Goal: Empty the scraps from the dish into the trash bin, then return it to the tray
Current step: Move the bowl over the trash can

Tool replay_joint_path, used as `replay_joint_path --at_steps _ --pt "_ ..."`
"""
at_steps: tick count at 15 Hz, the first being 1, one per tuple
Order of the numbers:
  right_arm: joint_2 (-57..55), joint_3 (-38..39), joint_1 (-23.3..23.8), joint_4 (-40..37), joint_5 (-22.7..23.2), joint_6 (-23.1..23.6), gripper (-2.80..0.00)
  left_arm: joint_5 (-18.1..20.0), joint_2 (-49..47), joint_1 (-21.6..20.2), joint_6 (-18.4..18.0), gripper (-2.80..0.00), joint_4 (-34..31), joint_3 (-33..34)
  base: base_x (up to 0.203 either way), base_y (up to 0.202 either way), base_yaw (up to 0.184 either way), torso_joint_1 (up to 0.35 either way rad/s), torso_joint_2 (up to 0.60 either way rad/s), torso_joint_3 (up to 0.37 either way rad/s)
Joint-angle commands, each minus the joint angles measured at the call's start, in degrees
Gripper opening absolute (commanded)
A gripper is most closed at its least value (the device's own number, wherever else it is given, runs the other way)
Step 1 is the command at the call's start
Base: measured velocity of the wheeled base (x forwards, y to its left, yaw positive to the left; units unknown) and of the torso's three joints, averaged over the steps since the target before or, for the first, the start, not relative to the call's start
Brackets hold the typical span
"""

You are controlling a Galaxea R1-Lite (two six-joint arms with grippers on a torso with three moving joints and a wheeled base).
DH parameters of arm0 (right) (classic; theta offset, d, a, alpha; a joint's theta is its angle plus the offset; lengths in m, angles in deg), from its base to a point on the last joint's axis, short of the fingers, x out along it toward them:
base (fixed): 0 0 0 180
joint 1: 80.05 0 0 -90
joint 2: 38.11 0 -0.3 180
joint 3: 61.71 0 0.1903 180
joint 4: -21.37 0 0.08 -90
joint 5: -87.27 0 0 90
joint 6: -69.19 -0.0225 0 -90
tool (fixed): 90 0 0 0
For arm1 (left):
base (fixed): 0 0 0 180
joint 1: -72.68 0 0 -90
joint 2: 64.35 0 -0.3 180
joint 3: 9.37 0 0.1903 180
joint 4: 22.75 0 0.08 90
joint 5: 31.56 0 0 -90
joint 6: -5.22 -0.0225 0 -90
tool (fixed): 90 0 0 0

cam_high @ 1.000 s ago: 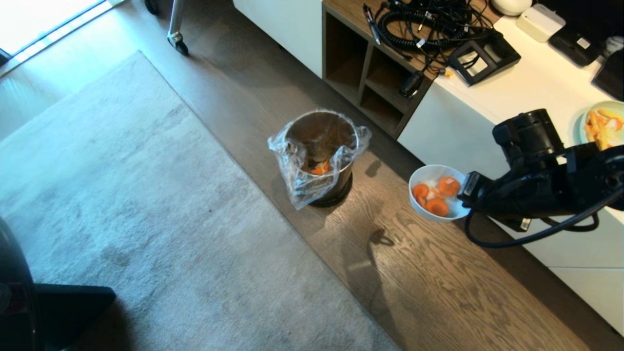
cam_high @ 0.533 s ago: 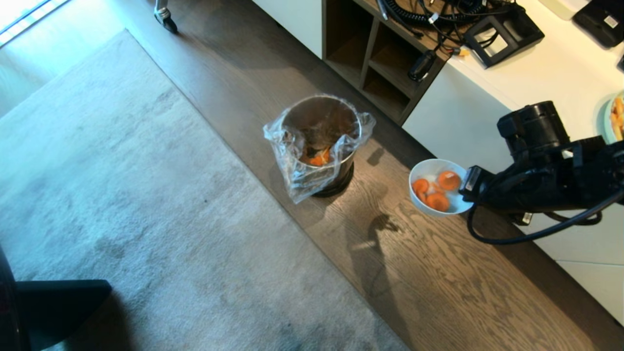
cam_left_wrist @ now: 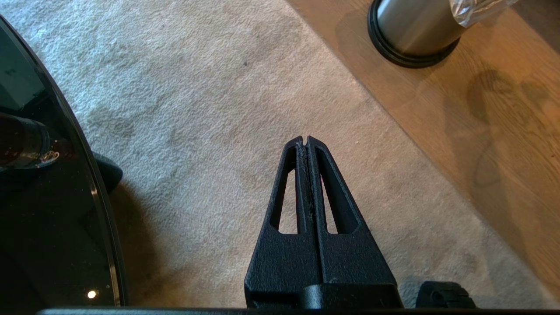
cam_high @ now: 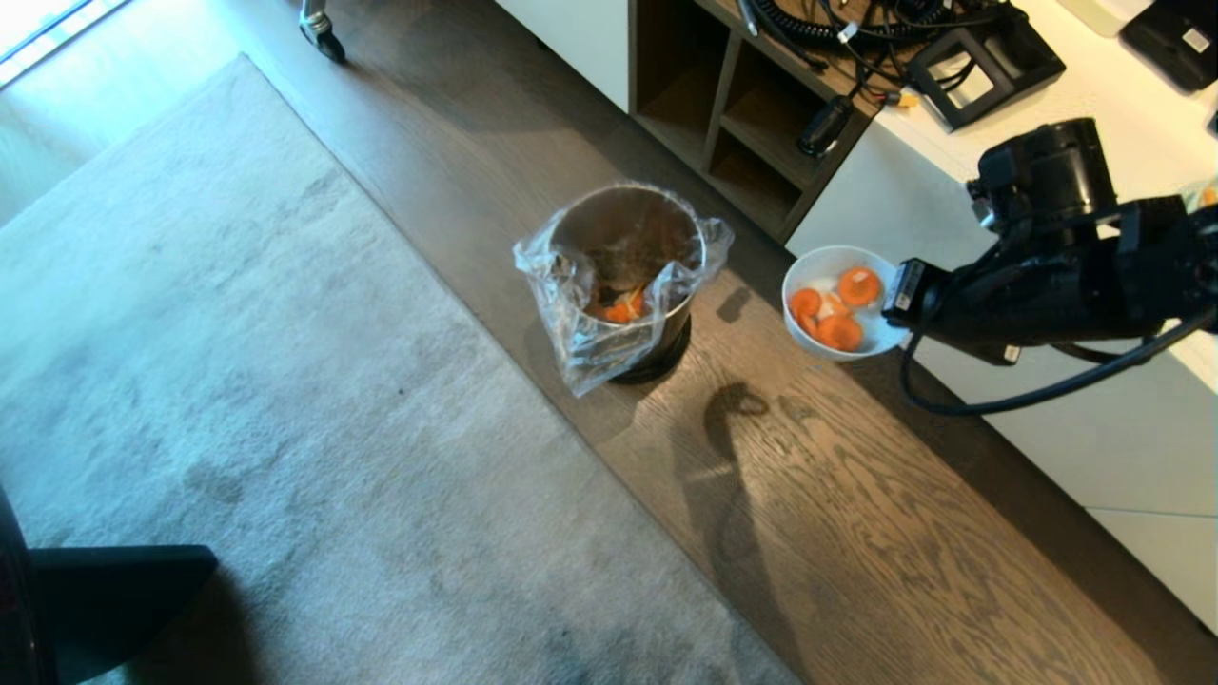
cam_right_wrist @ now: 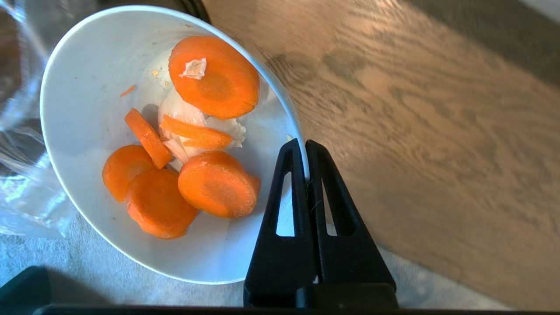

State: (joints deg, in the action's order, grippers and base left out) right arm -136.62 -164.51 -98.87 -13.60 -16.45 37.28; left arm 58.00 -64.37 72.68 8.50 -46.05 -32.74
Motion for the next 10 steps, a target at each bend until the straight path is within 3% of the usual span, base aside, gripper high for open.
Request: replay_joint_path --at_steps 1,8,10 --pt "-3.37 -5.06 -0.22 -0.02 -0.06 2.05 -2.80 0.00 0.02 0.00 -0.03 -2.80 0.01 0.00 0.000 0.000 0.000 0.000 0.00 0.000" --pt "-16.04 -29.31 -3.74 0.05 -0.08 11.74 -2.80 0.00 0.02 0.00 -0.03 -2.80 0.01 0.00 0.000 0.000 0.000 0.000 0.00 0.000" --pt "-18.38 -32.71 -4.78 0.89 -0.03 16.20 -2.80 0.00 0.02 0.00 -0.03 -2.80 0.01 0.00 0.000 0.000 0.000 0.000 0.00 0.000"
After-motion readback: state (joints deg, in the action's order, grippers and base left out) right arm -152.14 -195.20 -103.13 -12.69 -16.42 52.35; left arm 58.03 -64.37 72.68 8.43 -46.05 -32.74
